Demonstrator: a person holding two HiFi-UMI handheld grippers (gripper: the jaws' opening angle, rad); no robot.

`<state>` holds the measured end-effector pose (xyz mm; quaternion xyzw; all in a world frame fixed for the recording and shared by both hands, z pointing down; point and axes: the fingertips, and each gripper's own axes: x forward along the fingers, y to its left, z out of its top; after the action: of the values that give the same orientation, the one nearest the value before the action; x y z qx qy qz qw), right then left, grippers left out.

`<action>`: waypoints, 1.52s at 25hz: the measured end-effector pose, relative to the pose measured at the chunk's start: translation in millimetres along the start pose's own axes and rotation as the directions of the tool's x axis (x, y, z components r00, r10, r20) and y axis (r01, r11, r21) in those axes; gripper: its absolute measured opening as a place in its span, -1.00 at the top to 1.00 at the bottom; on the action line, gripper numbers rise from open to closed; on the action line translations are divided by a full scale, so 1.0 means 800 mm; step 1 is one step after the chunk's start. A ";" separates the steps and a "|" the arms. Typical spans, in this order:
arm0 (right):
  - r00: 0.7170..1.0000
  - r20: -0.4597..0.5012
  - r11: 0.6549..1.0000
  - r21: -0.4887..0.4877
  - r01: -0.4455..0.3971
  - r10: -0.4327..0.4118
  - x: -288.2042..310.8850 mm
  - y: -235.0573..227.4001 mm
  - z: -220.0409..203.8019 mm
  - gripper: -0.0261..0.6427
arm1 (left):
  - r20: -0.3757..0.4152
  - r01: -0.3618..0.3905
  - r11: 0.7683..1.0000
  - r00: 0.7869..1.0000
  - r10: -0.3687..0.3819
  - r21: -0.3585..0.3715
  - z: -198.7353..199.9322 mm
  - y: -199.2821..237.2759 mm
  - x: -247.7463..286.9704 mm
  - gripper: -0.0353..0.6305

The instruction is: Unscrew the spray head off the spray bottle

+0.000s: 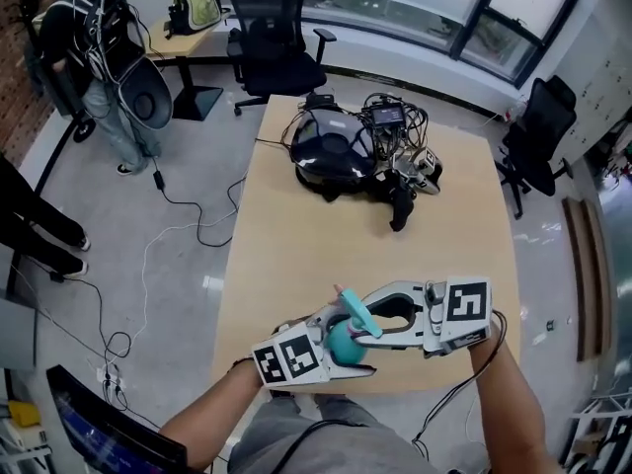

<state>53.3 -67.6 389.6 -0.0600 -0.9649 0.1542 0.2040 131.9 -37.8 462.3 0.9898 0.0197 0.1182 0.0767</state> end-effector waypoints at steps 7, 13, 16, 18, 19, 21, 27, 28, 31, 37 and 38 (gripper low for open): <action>0.809 0.227 0.839 0.091 0.537 -0.543 -0.026 -0.056 0.013 0.41 | -0.123 -0.486 0.858 0.873 0.471 -0.164 -0.017 0.122 -0.033 -0.35; 0.689 0.136 0.702 0.155 0.695 -0.712 -0.012 -0.081 0.015 0.41 | -0.195 -0.570 0.821 0.809 0.555 -0.028 -0.021 0.130 -0.020 -0.35; 0.697 0.109 0.705 0.141 0.695 -0.709 -0.012 -0.090 0.019 0.42 | -0.164 -0.551 0.835 0.825 0.541 -0.016 -0.009 0.125 -0.011 -0.35; 0.750 0.122 0.760 0.092 0.643 -0.650 -0.010 -0.083 0.027 0.44 | -0.126 -0.484 0.875 0.867 0.482 0.012 -0.002 0.116 -0.010 -0.35; 0.788 0.139 0.799 0.044 0.599 -0.599 -0.008 -0.077 0.034 0.45 | -0.113 -0.420 0.907 0.900 0.422 0.043 0.001 0.105 -0.008 -0.35; 0.877 0.165 0.880 -0.077 0.468 -0.452 -0.001 -0.055 0.048 0.47 | -0.093 -0.251 0.962 0.961 0.261 0.104 0.005 0.075 -0.006 -0.35; 0.976 0.215 0.999 0.022 0.040 -0.043 -0.013 -0.018 0.066 0.47 | 0.036 0.067 0.996 0.997 -0.070 0.065 0.033 0.014 -0.025 -0.35; 0.961 0.275 0.998 0.059 0.022 -0.038 -0.023 -0.025 0.075 0.47 | 0.043 0.062 0.997 0.997 -0.064 0.054 0.032 0.016 -0.026 -0.35; 0.883 0.454 0.988 0.144 0.058 -0.118 -0.061 -0.048 0.105 0.47 | 0.028 -0.053 0.996 0.998 0.051 0.066 0.010 0.038 -0.021 -0.35; 0.820 0.348 0.890 0.194 0.412 -0.455 -0.115 -0.105 0.064 0.47 | -0.065 -0.406 0.903 0.906 0.418 0.140 -0.119 0.100 -0.010 -0.35; 0.815 0.279 0.861 0.188 0.473 -0.508 -0.115 -0.115 0.041 0.47 | -0.084 -0.437 0.888 0.888 0.451 0.143 -0.143 0.107 -0.007 -0.35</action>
<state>118.5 -180.2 356.3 0.2278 -0.9576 0.1565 0.0811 100.8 -106.1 584.2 0.9623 -0.1961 0.1880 -0.0133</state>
